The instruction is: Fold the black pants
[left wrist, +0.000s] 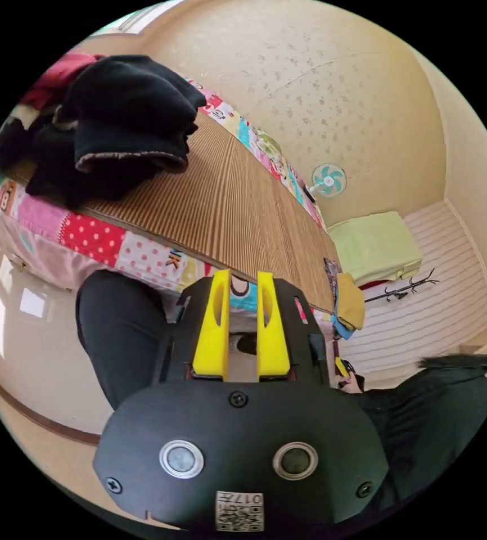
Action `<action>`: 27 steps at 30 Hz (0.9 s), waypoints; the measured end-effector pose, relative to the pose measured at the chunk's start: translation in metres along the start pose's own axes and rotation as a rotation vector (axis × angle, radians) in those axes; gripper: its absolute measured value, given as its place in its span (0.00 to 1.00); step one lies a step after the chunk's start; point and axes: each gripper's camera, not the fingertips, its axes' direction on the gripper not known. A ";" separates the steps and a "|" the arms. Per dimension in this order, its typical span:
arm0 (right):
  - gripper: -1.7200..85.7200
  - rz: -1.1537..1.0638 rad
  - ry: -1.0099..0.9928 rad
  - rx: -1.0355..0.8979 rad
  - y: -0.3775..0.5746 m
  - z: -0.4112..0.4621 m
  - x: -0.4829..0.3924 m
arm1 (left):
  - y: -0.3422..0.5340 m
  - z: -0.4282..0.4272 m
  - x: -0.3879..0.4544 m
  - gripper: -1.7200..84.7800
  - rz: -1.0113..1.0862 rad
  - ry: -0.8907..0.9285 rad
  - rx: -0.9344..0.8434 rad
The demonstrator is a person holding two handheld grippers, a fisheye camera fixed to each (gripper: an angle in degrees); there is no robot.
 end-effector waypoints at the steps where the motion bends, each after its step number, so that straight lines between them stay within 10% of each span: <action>1: 0.03 0.009 0.006 -0.003 0.010 0.000 0.007 | -0.019 -0.009 0.001 0.11 0.036 -0.102 0.041; 8: 0.02 -0.266 -0.002 -0.006 0.020 -0.006 -0.067 | -0.202 -0.018 0.051 0.14 0.303 -0.558 0.220; 13: 0.02 -0.470 -0.152 -0.015 0.035 0.003 -0.134 | -0.277 0.076 -0.006 0.11 0.028 -0.578 0.061; 19: 0.03 -0.636 -0.204 -0.213 0.085 0.065 -0.147 | -0.205 0.130 0.104 0.02 0.161 -0.118 0.098; 27: 0.07 -0.804 -0.146 -0.557 0.171 0.223 -0.169 | 0.034 0.280 0.276 0.02 0.553 0.025 -0.452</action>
